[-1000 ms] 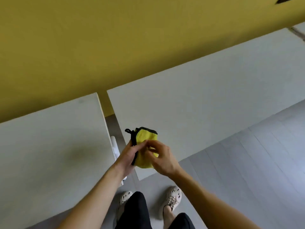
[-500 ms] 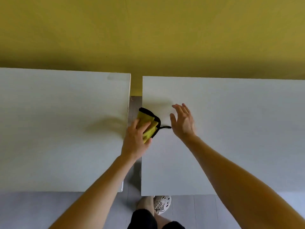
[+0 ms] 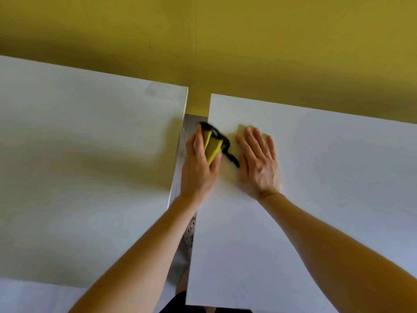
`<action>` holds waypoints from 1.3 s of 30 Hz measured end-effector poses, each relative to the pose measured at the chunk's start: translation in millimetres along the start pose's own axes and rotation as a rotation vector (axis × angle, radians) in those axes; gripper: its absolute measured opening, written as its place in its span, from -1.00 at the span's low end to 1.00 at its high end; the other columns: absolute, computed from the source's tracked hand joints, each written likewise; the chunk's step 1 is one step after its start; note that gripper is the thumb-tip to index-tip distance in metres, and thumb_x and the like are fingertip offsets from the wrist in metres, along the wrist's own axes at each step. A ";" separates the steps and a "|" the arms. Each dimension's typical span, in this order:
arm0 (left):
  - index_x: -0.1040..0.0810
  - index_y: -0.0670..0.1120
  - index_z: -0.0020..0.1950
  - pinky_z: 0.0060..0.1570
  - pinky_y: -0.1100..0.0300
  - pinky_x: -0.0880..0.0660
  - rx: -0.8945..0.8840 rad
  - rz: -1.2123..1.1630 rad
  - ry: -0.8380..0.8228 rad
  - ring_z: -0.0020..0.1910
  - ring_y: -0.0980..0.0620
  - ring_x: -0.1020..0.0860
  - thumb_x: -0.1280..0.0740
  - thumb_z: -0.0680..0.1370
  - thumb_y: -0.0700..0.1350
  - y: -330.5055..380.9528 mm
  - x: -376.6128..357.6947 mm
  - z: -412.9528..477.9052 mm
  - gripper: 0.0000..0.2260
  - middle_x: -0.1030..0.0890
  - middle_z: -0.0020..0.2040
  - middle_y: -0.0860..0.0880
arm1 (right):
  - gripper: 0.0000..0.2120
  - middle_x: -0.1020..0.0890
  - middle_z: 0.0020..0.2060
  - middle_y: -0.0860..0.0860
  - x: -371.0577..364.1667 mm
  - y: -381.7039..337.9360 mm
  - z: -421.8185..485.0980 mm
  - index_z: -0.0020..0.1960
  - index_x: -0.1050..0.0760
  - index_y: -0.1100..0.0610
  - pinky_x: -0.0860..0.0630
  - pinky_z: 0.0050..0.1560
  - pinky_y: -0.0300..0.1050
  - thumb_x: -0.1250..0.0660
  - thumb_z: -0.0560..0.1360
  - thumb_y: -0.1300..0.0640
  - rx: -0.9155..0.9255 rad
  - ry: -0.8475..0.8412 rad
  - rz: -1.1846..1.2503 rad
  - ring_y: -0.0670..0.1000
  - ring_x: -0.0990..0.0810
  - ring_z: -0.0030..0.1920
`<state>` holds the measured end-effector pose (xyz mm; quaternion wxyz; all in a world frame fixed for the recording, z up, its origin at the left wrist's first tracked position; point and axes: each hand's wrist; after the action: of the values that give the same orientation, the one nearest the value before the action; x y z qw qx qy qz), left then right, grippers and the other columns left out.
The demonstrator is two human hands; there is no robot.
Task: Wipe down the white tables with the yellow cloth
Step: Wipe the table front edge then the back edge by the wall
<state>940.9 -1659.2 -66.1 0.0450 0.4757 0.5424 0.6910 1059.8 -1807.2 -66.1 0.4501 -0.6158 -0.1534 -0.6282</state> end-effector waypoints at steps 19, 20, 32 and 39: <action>-0.22 0.04 0.75 -0.09 -0.08 -0.69 -0.109 0.192 0.070 0.34 -0.19 -0.64 -0.20 0.77 0.18 16.2 -14.1 44.1 -0.43 -0.29 0.71 -0.10 | -0.46 -0.30 0.69 0.17 6.6 1.7 1.7 0.63 -0.38 0.27 -0.10 0.67 0.41 -0.14 0.71 0.05 -0.013 -0.035 0.017 0.22 -0.14 0.73; -0.22 0.04 0.75 -0.11 -0.05 -0.70 -0.112 0.186 0.063 0.36 -0.17 -0.63 -0.21 0.77 0.16 11.9 -10.7 24.4 -0.44 -0.30 0.71 -0.10 | -0.45 -0.29 0.69 0.17 7.2 0.5 1.9 0.63 -0.37 0.27 -0.10 0.67 0.41 -0.15 0.71 0.04 -0.016 -0.043 0.012 0.21 -0.13 0.74; -0.22 0.07 0.75 0.01 -0.01 -0.66 -0.046 0.104 0.056 0.43 -0.11 -0.57 -0.22 0.76 0.16 13.9 -20.4 45.7 -0.43 -0.32 0.70 0.00 | -0.44 -0.31 0.68 0.18 7.6 6.3 6.0 0.60 -0.41 0.29 -0.15 0.64 0.45 -0.23 0.65 0.08 -0.018 -0.029 0.021 0.24 -0.17 0.72; -0.22 0.05 0.75 0.09 -0.12 -0.66 0.005 0.074 0.031 0.42 -0.19 -0.57 -0.23 0.75 0.14 17.3 -21.4 61.3 -0.43 -0.32 0.71 -0.03 | -0.46 -0.33 0.67 0.20 8.3 5.1 10.3 0.56 -0.45 0.30 -0.15 0.64 0.45 -0.26 0.63 0.11 -0.032 -0.032 0.016 0.25 -0.19 0.72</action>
<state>1003.7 -1635.3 -67.9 0.0099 0.4846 0.5270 0.6981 1071.6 -1805.4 -58.4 0.4428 -0.6342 -0.1455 -0.6170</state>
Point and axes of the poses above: each hand's wrist, its own z-axis towards the middle knuckle, its own x-axis out of the back of the hand, y = z × x
